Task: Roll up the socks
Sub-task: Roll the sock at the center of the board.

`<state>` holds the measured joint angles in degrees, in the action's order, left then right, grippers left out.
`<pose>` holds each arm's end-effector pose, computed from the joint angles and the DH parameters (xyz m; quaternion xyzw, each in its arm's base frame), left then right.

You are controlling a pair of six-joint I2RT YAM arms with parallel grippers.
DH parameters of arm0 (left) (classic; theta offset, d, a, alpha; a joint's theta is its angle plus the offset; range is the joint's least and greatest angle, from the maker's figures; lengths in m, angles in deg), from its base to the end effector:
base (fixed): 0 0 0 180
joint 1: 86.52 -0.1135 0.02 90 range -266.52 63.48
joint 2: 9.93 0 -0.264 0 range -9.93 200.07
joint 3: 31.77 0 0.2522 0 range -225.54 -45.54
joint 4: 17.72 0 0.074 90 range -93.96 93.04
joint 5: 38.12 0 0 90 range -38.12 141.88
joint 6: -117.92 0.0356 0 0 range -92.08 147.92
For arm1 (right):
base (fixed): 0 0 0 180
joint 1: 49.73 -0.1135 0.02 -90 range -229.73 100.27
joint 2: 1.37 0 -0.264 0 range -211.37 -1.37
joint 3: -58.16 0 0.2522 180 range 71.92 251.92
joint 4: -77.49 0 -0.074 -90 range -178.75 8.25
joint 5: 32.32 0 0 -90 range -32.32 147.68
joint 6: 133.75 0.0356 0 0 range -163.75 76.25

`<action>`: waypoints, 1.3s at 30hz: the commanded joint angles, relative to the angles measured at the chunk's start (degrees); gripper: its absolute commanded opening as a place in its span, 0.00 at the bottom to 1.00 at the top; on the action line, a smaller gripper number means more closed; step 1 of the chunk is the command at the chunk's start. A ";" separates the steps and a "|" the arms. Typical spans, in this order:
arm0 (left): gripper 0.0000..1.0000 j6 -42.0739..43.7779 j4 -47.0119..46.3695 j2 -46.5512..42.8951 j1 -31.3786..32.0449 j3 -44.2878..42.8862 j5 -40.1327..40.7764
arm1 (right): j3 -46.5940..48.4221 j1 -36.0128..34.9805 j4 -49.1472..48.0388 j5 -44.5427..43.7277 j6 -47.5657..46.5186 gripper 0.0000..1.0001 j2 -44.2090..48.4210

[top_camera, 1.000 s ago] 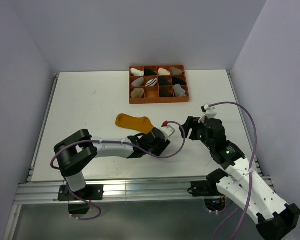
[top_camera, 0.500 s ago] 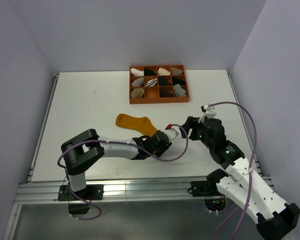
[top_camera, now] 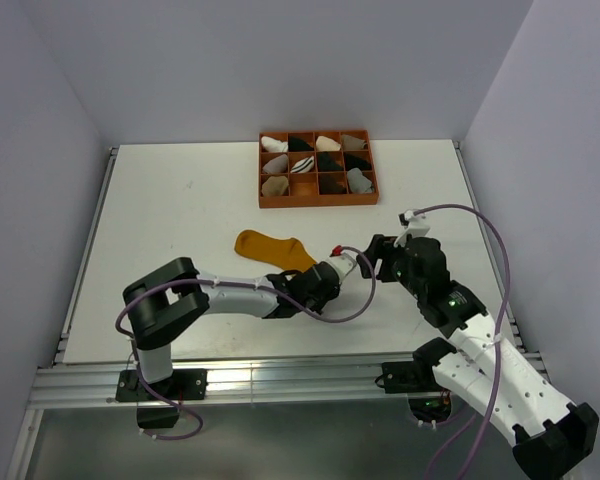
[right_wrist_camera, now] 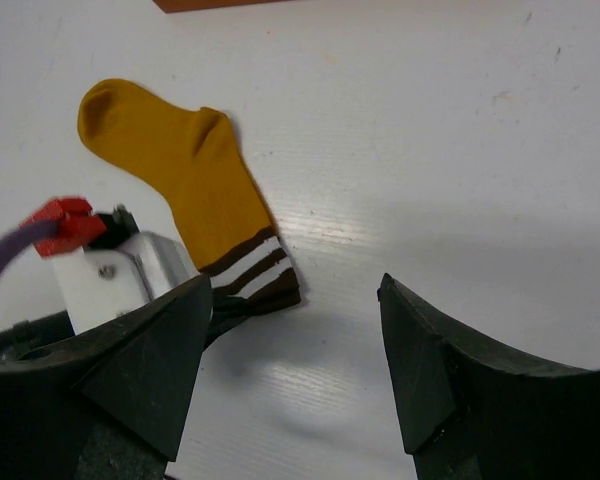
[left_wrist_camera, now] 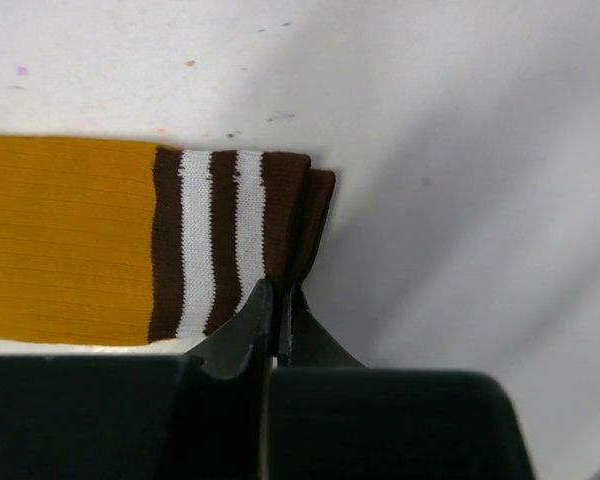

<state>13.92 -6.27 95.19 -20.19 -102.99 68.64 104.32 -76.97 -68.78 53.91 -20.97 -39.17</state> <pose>0.1596 -0.3386 0.1508 0.3539 0.8458 -0.1394 0.3741 0.1432 0.0711 0.2650 -0.0153 0.8447 0.2007 0.4959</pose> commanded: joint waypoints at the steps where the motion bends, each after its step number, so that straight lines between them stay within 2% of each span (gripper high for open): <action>1: 0.00 -8.93 0.03 -3.60 -3.74 0.67 -12.59 | -0.59 -0.35 -4.23 3.51 0.42 0.75 -1.04; 6: 0.00 -18.14 -3.75 -6.33 -11.28 3.74 -24.81 | -1.37 -0.62 -7.04 8.25 1.99 0.73 -5.87; 12: 0.00 -30.00 -11.48 -4.76 -20.08 9.36 -36.87 | -2.70 -2.19 -12.31 10.18 5.77 0.68 -11.85; 18: 0.00 -40.04 -22.20 -1.33 -23.78 12.71 -48.03 | -1.12 -7.55 -15.22 7.82 7.36 0.63 -19.32; 25: 0.00 -48.40 -29.24 0.08 -23.79 13.77 -50.24 | -0.23 -8.61 -15.14 5.79 10.61 0.56 -24.07; 30: 0.01 -50.25 -29.51 1.40 -23.96 13.59 -48.83 | -0.23 -8.61 -14.60 5.09 14.30 0.52 -27.23; 36: 0.00 -51.65 -30.56 2.98 -23.87 13.77 -48.31 | -0.50 -8.79 -18.29 4.91 16.50 0.51 -30.66; 39: 0.01 -51.48 -29.95 3.16 -23.87 13.59 -48.04 | 0.03 -8.88 -19.70 5.18 17.03 0.47 -32.86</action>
<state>-36.72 -33.31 97.99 -44.13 -89.26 21.12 102.35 -85.39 -84.32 60.27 -5.73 -70.53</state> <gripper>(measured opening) 0.030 0.485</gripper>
